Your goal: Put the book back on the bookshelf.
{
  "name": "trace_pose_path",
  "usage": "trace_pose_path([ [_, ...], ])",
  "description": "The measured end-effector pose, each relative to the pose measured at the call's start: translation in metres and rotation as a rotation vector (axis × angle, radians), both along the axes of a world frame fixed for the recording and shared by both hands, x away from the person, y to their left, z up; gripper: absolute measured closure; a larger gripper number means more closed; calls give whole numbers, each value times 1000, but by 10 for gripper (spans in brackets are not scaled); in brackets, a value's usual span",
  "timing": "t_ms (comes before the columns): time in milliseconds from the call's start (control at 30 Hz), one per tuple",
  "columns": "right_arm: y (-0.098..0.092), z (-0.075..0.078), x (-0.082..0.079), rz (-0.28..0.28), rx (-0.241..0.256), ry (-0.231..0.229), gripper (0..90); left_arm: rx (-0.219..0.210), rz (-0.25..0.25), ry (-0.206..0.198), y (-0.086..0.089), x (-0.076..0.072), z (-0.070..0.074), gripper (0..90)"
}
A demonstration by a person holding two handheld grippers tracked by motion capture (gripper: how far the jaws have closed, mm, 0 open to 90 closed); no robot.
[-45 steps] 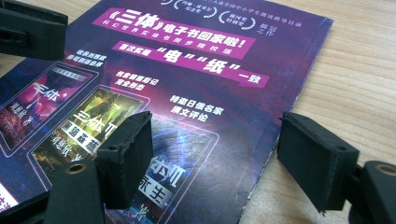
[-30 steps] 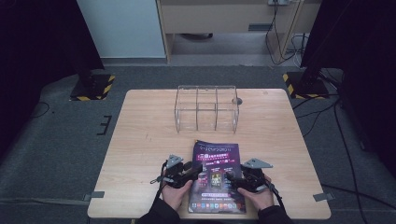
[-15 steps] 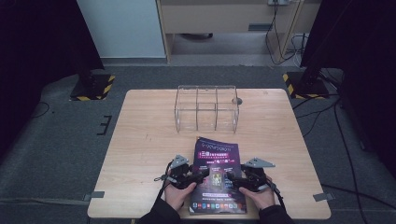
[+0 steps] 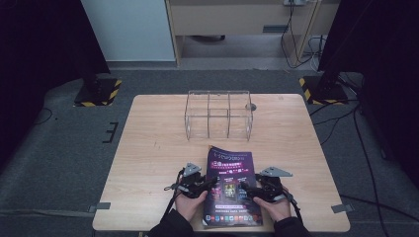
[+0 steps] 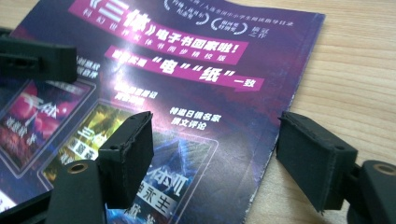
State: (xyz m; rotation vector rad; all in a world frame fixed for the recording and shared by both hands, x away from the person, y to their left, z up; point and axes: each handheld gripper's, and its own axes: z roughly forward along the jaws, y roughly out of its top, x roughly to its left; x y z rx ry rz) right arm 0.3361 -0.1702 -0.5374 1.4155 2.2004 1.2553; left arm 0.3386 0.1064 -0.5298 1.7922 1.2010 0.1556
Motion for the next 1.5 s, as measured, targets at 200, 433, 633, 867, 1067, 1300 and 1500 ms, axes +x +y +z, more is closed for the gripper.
trace_pose_path([
  [200, 0, 0, 0, 1, 2, 2, 274, -20, -15, -5, 1, -1, 5, 841],
  [433, -3, 0, 1, 1, 37, 14, 273, -1, -32, -39, -3, -7, 14, 849],
  [633, -6, 1, 2, 23, 68, 39, 221, -23, -40, -71, -3, -11, 25, 849],
  [867, -12, 4, 2, 24, 106, 28, 200, -14, -36, -123, -3, -16, 38, 849],
  [1067, -13, 5, 2, 42, 139, 13, 192, -14, -40, -160, -2, -18, 46, 849],
  [1300, -14, 7, 2, 61, 182, 7, 189, -27, -61, -211, 0, -23, 61, 850],
  [1500, -11, 3, 4, 97, 217, 37, 189, -34, -68, -225, 0, -25, 64, 849],
])
